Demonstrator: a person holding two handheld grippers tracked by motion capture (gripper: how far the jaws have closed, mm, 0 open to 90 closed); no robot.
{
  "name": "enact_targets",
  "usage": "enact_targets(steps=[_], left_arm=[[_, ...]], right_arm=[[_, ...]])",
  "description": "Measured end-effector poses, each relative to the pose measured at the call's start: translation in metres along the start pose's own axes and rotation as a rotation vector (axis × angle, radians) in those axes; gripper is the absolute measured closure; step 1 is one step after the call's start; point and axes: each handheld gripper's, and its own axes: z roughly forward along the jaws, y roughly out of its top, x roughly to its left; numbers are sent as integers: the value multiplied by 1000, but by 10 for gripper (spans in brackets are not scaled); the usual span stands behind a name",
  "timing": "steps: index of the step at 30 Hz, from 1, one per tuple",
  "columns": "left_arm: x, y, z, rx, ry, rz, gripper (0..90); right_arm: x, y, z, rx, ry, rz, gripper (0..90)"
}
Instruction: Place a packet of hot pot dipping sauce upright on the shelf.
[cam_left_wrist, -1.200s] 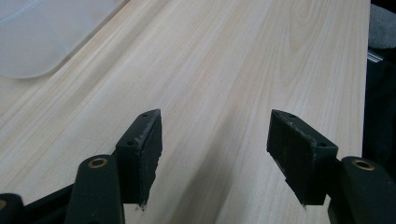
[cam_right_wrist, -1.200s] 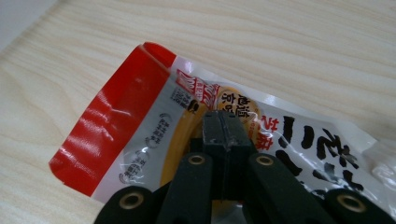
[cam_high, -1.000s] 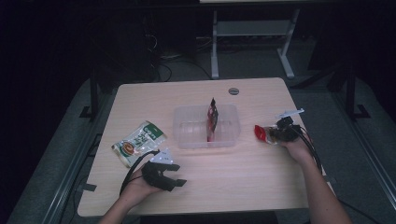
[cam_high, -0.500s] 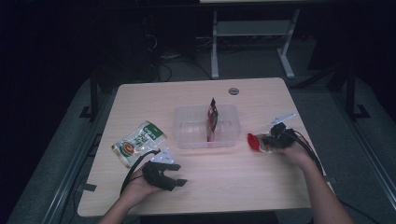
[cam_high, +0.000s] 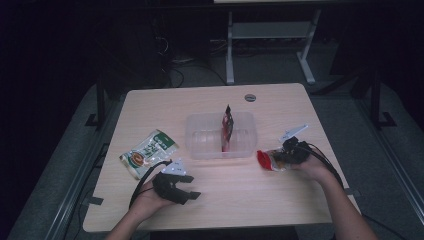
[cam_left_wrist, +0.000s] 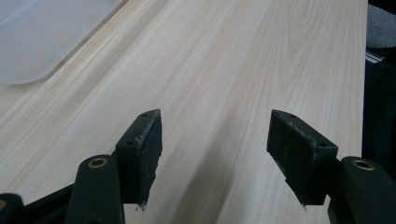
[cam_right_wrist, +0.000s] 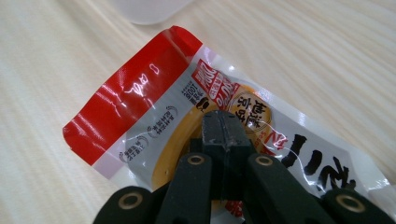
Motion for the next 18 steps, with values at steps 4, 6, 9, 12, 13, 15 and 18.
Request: enact_targets(steps=[4,6,9,12,13,15,18], left_arm=[[0,0,0,-1,1,0,353],[0,0,0,2,1,3,353],[0,0,-1,1,0,4,353],[0,0,-1,1,1,5,353],[0,0,-1,-1,0,5,353],[0,0,-1,-1,1,5,353],[0,0,-1,-2,2,5,353]], right_arm=[[9,3,2,6,23,-31,899],[15,6,4,8,37,-51,899],[23,9,6,13,65,-76,899],[34,14,9,13,92,-96,899],[38,15,10,15,102,-104,899],[45,18,13,15,122,-121,899],[57,23,17,19,142,-160,899]])
